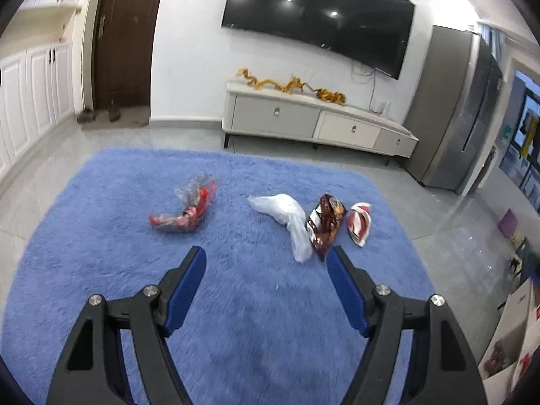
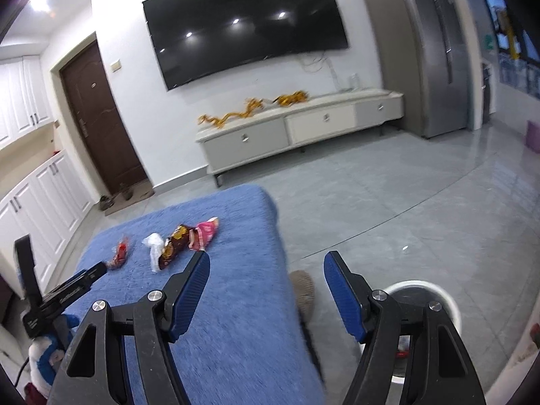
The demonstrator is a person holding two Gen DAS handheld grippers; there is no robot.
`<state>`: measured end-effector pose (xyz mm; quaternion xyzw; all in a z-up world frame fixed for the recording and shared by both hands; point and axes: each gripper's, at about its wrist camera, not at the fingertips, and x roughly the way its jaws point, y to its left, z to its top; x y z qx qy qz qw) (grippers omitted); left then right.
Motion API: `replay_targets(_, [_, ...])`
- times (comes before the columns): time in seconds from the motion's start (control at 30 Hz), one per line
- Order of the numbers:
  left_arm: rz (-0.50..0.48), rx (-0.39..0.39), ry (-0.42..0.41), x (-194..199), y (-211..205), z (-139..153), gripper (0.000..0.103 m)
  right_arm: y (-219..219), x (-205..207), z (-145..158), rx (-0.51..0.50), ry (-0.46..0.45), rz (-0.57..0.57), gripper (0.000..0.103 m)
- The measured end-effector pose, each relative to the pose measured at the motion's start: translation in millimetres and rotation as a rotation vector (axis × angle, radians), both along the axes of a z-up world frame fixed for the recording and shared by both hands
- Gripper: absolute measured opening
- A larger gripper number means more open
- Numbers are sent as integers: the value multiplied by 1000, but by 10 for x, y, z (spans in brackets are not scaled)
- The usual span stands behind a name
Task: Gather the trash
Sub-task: 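Move both tools back over the remaining trash on the rug, then grasp the clear plastic bag with the left tool while the right tool grasps the pink chip bag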
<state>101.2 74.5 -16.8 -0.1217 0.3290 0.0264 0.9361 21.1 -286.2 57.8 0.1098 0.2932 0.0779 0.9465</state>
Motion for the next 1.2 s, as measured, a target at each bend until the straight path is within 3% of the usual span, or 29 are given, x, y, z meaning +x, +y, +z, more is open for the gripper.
replay_targets(0.2, [7, -75, 86, 589, 76, -236, 72, 269, 648, -287, 49, 76, 110, 64])
replay_targets(0.53, [-31, -132, 162, 1358, 55, -468, 72, 903, 1410, -702, 19, 152, 287, 61])
replay_targets(0.87, [-28, -140, 195, 1592, 112, -593, 68, 1240, 1685, -841, -33, 193, 350, 58])
replay_targets(1.2, [-37, -129, 192, 1638, 115, -601, 66, 1369, 1868, -960, -69, 229, 339, 49])
